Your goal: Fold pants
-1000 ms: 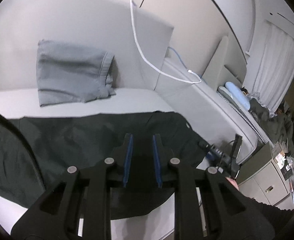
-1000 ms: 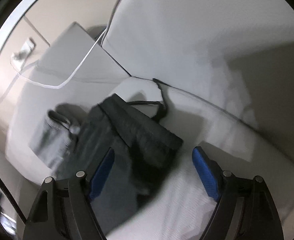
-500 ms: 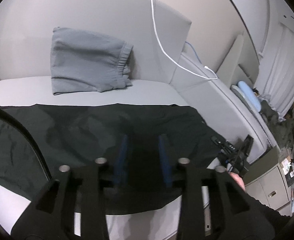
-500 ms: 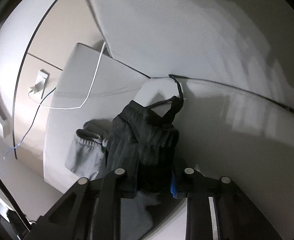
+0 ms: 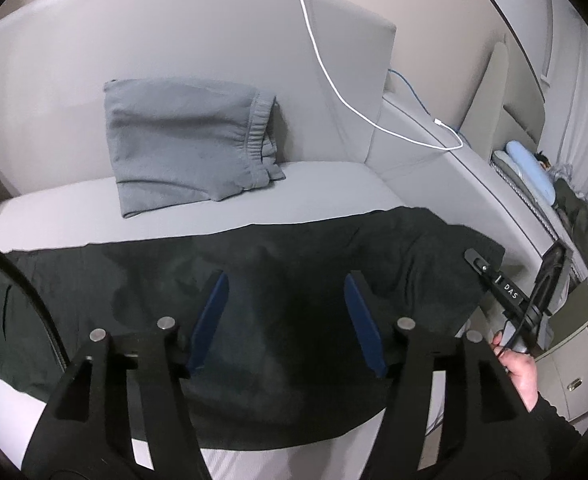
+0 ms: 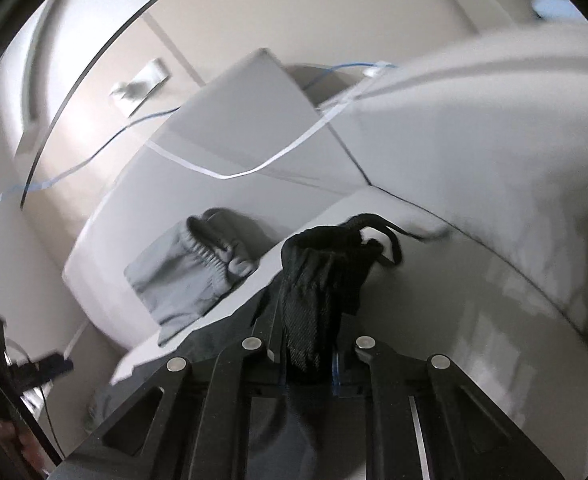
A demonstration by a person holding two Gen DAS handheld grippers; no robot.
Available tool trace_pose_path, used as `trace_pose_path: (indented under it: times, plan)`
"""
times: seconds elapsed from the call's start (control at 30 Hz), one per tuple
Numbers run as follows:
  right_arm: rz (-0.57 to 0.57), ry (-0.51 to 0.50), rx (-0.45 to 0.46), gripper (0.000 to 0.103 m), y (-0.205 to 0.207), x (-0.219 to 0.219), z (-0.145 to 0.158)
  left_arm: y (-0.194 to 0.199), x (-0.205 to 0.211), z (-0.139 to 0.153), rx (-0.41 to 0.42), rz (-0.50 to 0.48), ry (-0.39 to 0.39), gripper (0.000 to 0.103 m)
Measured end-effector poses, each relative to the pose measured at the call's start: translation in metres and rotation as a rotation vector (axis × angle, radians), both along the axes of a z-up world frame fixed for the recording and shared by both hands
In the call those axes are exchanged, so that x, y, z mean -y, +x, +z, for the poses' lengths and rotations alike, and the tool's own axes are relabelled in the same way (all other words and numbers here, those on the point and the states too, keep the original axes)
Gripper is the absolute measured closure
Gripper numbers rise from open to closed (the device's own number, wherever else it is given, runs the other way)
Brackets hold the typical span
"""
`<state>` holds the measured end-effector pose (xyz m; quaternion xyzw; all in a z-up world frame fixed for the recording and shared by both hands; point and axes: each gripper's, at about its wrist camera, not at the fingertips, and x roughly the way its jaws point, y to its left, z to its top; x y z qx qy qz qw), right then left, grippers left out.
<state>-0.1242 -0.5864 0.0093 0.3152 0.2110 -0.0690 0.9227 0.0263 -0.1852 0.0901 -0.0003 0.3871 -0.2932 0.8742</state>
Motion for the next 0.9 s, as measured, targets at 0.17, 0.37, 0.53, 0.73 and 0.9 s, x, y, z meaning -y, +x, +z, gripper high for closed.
trace_pose_path:
  times: [0.17,0.37,0.53,0.73,0.9]
  plan:
    - [0.038,-0.103,0.008,0.089,0.006,-0.026,0.019,0.023,0.036,0.001,-0.09,-0.085,0.016,0.045]
    - [0.072,-0.208,0.018,0.089,-0.003,-0.046,0.02,0.062,0.129,0.004,-0.328,-0.252,0.065,0.045]
    - [0.114,-0.31,0.028,0.089,-0.004,-0.066,0.023,0.072,0.217,0.007,-0.335,-0.331,0.216,0.045]
    - [0.201,-0.46,0.05,0.089,-0.006,-0.1,0.029,0.085,0.29,0.001,-0.412,-0.342,0.321,0.045]
    - [0.24,-0.526,0.064,0.089,-0.006,-0.116,0.031,0.082,0.32,-0.015,-0.408,-0.339,0.471,0.045]
